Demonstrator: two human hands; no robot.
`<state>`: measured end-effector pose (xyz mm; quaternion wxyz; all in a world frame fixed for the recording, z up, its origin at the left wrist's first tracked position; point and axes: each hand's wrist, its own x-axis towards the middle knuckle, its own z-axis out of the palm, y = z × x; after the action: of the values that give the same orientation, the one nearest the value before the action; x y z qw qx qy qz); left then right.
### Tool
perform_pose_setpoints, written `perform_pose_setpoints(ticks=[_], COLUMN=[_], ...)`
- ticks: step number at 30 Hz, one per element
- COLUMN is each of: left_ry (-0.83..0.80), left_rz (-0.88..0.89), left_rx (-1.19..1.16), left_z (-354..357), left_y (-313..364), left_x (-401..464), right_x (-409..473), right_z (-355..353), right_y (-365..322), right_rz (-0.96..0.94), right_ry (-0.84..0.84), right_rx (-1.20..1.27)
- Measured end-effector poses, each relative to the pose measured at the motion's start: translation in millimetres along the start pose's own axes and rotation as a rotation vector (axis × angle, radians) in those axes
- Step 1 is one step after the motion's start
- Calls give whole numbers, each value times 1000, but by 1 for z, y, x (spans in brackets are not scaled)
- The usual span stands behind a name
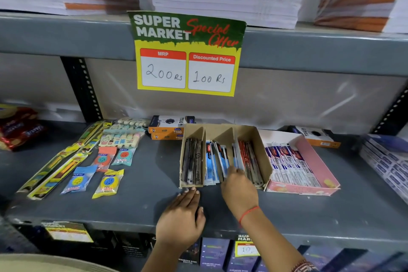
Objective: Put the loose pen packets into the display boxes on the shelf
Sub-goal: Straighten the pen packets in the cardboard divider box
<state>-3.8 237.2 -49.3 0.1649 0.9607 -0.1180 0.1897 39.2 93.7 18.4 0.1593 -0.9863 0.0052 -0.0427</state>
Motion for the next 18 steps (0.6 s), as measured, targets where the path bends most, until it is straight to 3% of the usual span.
perform_pose_setpoints(ticks=[5, 18], left_ry=[14, -19], left_rz=[-4, -5], left_rx=[-5, -3], left_z=[-3, -2], left_y=[3, 0], left_x=[1, 1], right_x=[-4, 9], right_z=[-2, 14], right_y=[2, -5], right_rz=[93, 223], right_ry=[52, -43], right_rx=[318, 599])
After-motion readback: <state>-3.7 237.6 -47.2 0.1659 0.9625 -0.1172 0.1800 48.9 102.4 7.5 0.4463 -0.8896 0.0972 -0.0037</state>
